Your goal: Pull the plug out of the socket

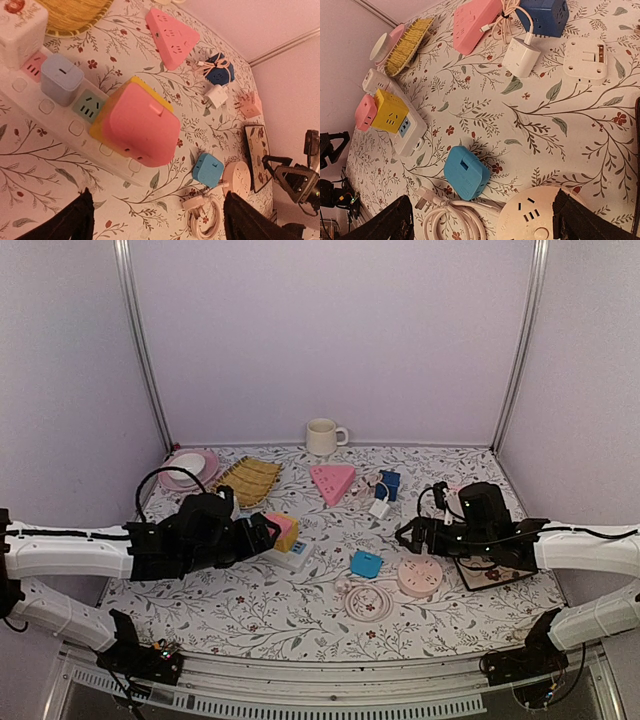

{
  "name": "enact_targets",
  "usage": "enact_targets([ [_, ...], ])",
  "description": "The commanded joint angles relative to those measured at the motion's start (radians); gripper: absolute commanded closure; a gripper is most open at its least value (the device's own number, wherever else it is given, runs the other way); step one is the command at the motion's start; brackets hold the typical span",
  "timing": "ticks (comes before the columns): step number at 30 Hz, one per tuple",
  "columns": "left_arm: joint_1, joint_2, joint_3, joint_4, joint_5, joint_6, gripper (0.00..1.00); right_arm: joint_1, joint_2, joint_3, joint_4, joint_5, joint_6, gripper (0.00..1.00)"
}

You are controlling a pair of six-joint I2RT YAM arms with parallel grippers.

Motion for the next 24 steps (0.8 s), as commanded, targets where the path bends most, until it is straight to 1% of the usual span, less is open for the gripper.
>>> enact_targets([
  [1,0.076,0.010,-0.046,0.148,0.059,-0.148,0.11,0.006,0.008,0.034,0.030,0.012,0.001,0.01],
  [3,0.108,0.031,-0.059,0.210,0.098,-0.175,0.13,0.005,0.010,0.035,0.030,0.013,0.001,0.01],
  [6,0.138,0.067,-0.059,0.261,0.111,-0.213,0.18,0.006,0.015,0.036,0.030,0.014,0.004,0.01],
  [11,0.167,0.130,-0.058,0.335,0.138,-0.283,0.20,0.007,0.015,0.033,0.037,0.017,0.011,0.01],
  [19,0.176,0.192,-0.069,0.382,0.132,-0.346,0.26,0.007,0.001,0.015,0.043,0.022,0.023,0.01],
  [24,0.181,0.209,-0.073,0.405,0.140,-0.358,0.35,0.007,0.000,0.009,0.045,0.023,0.023,0.01],
])
